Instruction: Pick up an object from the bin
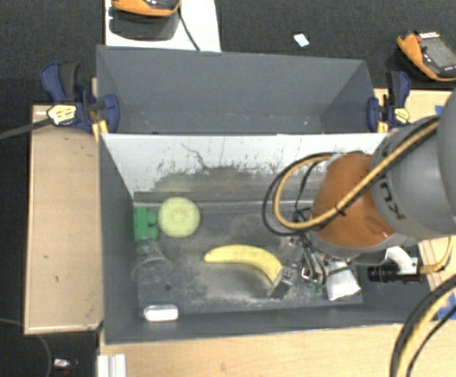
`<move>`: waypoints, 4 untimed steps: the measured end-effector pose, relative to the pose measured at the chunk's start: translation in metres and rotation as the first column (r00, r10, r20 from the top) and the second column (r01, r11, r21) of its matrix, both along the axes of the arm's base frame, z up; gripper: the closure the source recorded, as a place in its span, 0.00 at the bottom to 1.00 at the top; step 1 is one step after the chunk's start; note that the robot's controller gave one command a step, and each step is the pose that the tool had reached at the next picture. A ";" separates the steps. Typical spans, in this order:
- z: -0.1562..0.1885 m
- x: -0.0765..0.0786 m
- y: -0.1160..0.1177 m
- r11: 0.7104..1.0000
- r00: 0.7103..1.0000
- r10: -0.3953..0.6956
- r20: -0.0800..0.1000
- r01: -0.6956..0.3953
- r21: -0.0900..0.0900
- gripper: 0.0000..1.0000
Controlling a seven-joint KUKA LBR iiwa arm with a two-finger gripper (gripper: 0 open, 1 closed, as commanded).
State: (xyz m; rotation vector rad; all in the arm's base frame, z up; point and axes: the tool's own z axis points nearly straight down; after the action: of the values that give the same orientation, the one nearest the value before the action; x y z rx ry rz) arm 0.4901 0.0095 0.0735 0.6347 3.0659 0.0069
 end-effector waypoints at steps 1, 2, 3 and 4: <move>-0.002 0.008 -0.003 0.993 0.993 -0.115 0.003 0.115 0.001 0.00; -0.003 0.006 -0.004 0.979 0.979 -0.202 0.001 0.202 0.002 0.00; -0.003 -0.009 0.000 0.946 0.946 -0.324 0.003 0.324 0.004 0.00; -0.003 0.009 -0.024 0.868 0.868 -0.496 0.003 0.496 0.007 1.00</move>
Offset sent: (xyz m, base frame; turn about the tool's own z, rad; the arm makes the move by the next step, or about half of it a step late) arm -0.0010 -0.0047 -0.0035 0.2911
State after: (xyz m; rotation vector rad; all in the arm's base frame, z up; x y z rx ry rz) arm 0.4996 -0.0142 0.0708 1.3988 2.7960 0.0129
